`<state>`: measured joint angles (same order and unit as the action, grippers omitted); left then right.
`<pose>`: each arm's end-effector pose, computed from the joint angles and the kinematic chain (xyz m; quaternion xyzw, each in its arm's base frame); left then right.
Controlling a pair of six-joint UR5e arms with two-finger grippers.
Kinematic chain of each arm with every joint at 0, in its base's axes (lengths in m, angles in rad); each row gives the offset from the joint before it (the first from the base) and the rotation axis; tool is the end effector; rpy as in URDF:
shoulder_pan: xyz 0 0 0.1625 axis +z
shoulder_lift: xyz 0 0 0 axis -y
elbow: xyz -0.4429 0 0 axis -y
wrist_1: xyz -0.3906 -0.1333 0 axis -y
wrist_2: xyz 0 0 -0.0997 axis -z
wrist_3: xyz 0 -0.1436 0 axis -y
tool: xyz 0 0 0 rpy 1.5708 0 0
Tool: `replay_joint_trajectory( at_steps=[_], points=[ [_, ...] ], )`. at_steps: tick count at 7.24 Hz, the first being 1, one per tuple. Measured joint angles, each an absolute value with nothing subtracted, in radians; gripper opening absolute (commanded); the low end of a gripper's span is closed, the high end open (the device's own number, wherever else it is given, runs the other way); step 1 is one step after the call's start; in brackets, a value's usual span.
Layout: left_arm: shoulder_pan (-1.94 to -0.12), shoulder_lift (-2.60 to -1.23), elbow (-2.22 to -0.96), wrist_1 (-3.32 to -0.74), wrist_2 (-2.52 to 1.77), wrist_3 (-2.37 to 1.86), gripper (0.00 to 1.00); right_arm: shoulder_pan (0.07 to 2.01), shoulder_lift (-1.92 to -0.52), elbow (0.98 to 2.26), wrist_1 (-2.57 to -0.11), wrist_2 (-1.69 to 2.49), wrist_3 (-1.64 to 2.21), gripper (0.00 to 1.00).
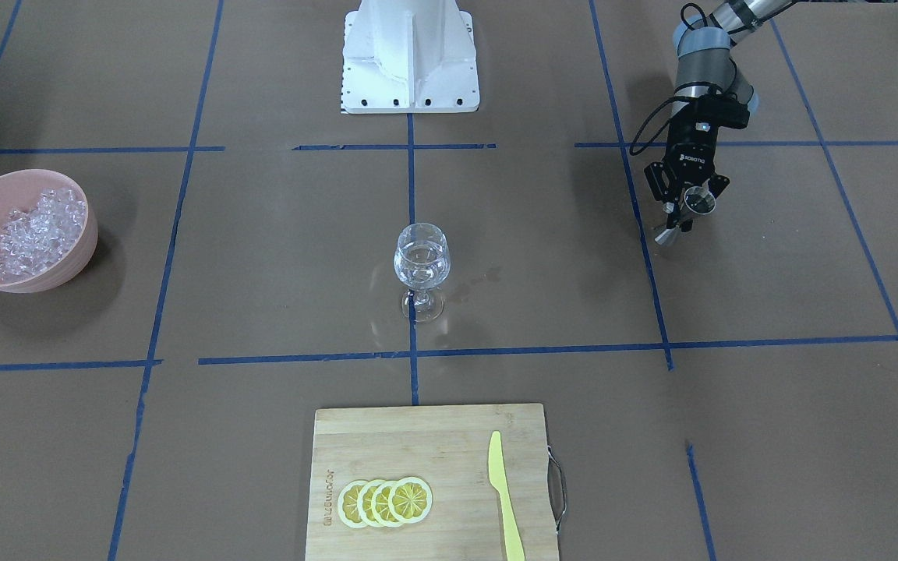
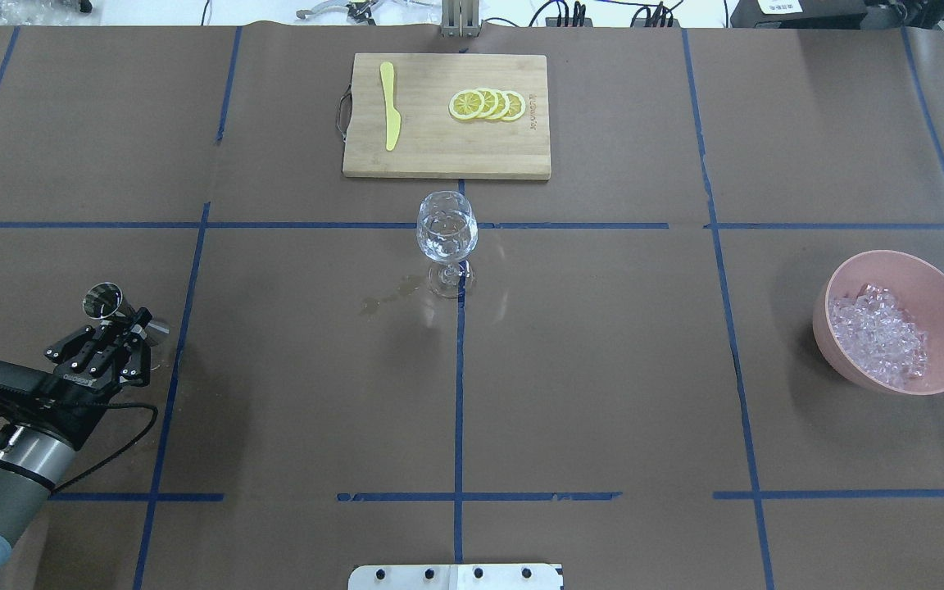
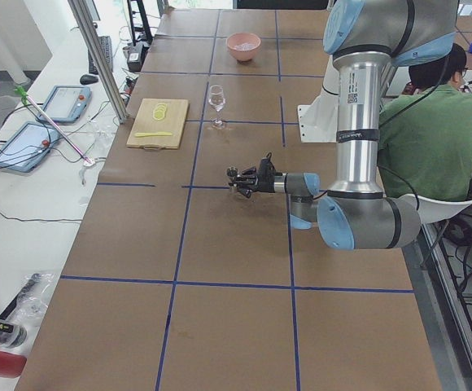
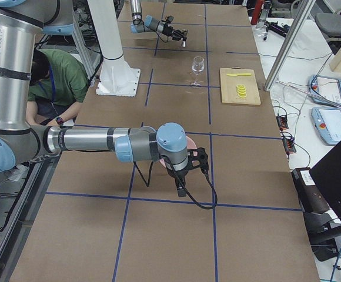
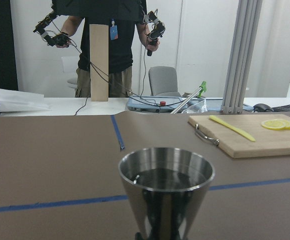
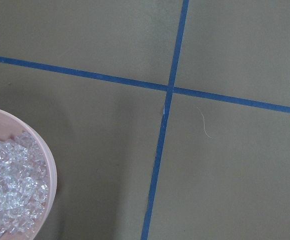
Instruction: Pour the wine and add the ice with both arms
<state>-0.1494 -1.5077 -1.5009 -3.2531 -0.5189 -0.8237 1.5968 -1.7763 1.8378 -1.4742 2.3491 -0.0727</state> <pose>0.3893 -0.3195 0.5582 0.5855 0.3897 -0.1536 0.6941 0.0432 -0.4131 0.6574 0.0916 -0.3742 -0.0515 0.9214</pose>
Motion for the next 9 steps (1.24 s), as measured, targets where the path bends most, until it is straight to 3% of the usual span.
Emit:
replay_joint_trajectory(
  at_steps=[5,9],
  points=[
    [-0.316,-1.52,-1.645,-3.371,-0.919,-0.247,0.0,1.597,-1.776,1.836,-1.474,2.349,-0.072,1.0],
    [-0.534,-1.599,-1.68,-3.305,-1.518,-0.193,0.0,1.597,-1.776,1.837,-1.474,2.349,-0.072,1.0]
  ],
)
